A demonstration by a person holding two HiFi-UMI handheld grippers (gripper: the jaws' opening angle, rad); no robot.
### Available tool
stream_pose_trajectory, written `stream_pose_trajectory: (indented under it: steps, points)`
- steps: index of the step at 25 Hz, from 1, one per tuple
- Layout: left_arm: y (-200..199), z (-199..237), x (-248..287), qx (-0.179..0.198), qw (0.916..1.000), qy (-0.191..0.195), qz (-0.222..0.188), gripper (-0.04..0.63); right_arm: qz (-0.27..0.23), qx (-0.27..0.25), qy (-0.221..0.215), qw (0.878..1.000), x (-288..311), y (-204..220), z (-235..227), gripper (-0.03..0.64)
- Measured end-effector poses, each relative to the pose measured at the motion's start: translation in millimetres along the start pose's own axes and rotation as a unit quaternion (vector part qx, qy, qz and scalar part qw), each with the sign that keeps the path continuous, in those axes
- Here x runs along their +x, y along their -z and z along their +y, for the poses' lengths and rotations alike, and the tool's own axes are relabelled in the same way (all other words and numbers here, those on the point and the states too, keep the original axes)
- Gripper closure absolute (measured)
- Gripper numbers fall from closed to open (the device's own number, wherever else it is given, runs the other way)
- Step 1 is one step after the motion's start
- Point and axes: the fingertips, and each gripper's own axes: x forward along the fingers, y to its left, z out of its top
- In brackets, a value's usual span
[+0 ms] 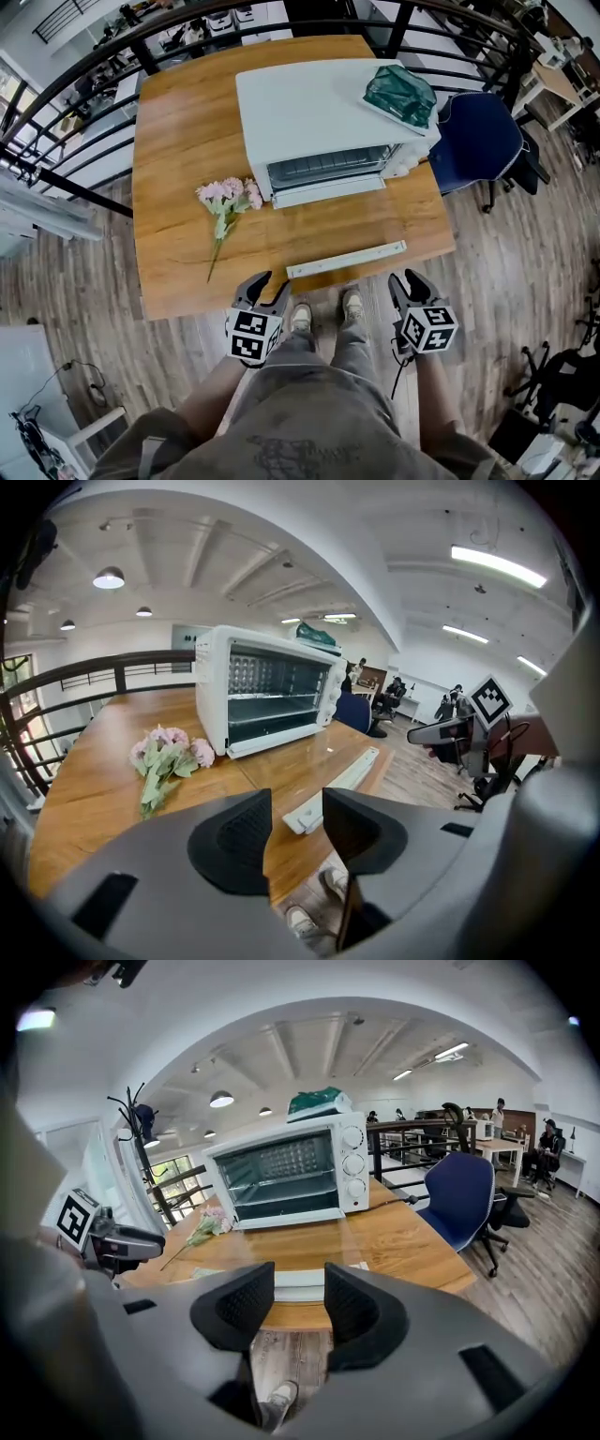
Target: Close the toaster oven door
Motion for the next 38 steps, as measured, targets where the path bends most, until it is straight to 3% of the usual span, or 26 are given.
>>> stream_pose_trajectory:
  steps: [7, 14, 18, 22, 25, 30, 38]
  points:
    - [55.6, -11.1, 39.5, -0.041, 0.9955, -0.011, 0.085, 0.388, 0.056, 0.005, -0.020, 0.998, 42.8, 32.6, -33.7, 0.433]
    - [76.7, -17.7, 71.7, -0.088, 0.9881, -0.053, 0.114, 0.390, 0.113, -0.022, -0.057, 0.992, 75.7, 57.0, -61.7, 0.433]
    - [87.1, -15.7, 81.3, -0.105, 0.9838, -0.075, 0.124, 0.390, 0.122, -0.035, -0.072, 0.989, 94.7, 60.6, -70.6, 0.433]
    - [84.9, -12.2, 86.8, -0.126, 0.9815, -0.087, 0.115, 0.390, 0.106, -0.039, -0.096, 0.989, 105.3, 55.1, -70.4, 0.442]
    - [81.6, -13.0, 88.5, -0.131, 0.9815, -0.085, 0.111, 0.453, 0.113, -0.046, -0.108, 0.987, 107.4, 53.1, -66.8, 0.479]
    - [71.7, -16.0, 80.3, -0.126, 0.9847, -0.090, 0.081, 0.466, 0.112, -0.035, -0.129, 0.985, 100.2, 44.6, -61.7, 0.492]
    - [33.4, -20.2, 56.7, -0.096, 0.9910, -0.090, 0.023, 0.471, 0.057, -0.050, -0.140, 0.987, 84.4, 4.3, -52.6, 0.503]
